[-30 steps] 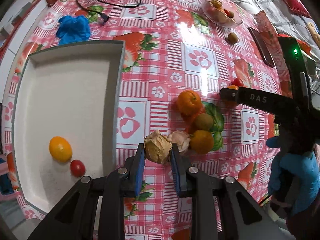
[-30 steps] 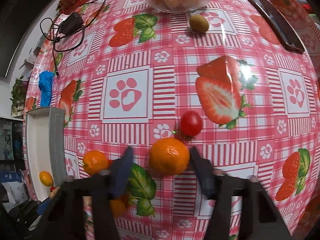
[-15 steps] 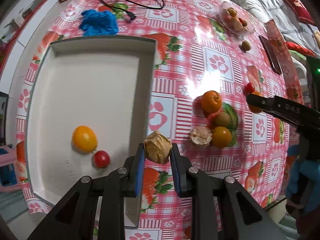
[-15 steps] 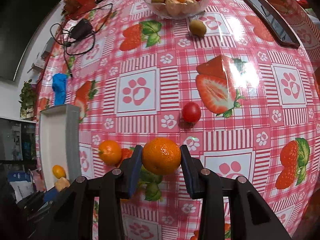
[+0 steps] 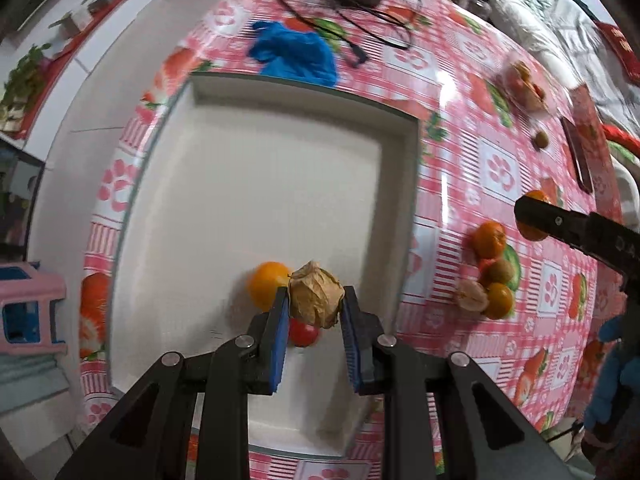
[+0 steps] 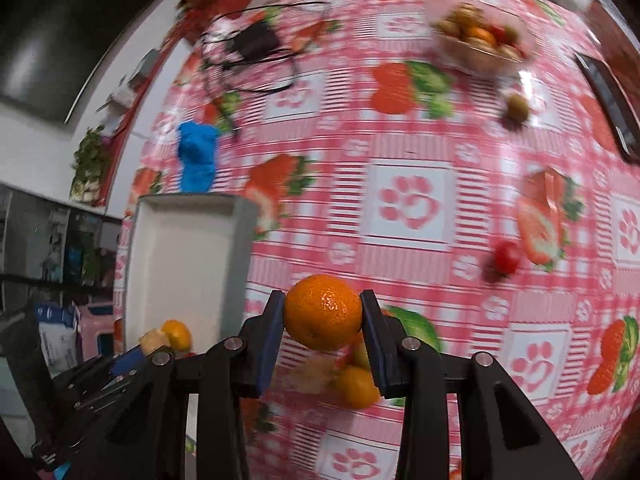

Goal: Organize fruits
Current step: 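Lower the beige fruit into the tray and open the left gripper while the right gripper carries the mandarin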

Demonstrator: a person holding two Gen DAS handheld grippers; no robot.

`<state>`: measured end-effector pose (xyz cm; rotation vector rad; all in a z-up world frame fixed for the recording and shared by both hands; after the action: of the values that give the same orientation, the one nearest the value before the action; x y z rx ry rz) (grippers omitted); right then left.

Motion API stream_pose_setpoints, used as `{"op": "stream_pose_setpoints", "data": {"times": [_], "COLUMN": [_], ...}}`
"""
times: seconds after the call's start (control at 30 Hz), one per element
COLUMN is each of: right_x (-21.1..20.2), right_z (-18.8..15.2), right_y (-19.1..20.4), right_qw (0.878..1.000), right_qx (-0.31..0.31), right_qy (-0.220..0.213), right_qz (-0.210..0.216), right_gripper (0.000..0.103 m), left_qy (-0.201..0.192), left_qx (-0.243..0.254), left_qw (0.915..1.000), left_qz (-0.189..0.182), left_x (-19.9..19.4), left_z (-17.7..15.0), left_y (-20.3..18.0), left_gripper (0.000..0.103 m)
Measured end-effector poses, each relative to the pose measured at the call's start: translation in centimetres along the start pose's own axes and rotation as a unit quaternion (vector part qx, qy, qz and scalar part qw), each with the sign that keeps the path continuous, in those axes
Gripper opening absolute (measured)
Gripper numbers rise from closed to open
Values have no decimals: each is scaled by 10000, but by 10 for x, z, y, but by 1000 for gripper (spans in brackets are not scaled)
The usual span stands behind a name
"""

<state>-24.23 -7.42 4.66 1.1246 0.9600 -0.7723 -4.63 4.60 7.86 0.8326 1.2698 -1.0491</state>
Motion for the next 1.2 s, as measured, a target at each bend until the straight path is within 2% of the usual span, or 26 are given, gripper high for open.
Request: {"op": "stream_pose_setpoints", "data": {"times": [0.17,0.4,0.83,1.2], "right_x": [15,38,70,89], "right_z": [4,4,-1,-10], "right_y": [40,84,115,123], "right_qw": [9991,9961,9928,9903], "right_qx": [-384,-795,-1009,-1152], "right_qy": [94,278,586,757], "right_qz": [144,252,274,185], "right_gripper": [39,39,39,39], "left_qy": [-46,-51,154,235], "left_qx": [-320,-486,-597,-554], "left_qw": [9995,9987,9979,9977], "left_qz": [51,151,220,296], "left_x": [-1,4,21,32], "left_z": [6,11,3,-1], "left_y": [25,46,63,62], "left_gripper": [27,27,27,28]}}
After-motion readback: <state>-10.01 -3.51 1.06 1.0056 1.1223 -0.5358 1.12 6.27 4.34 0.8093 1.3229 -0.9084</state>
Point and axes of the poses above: each gripper's, at about its wrist camera, not at the fingertips, and x roughly the way its jaws point, y to its left, z to its top, the point moved 5 cm from there along x, roughly the way its jaws point, and after that the axes turned 3 degrees about -x, right-handed, at the moved point
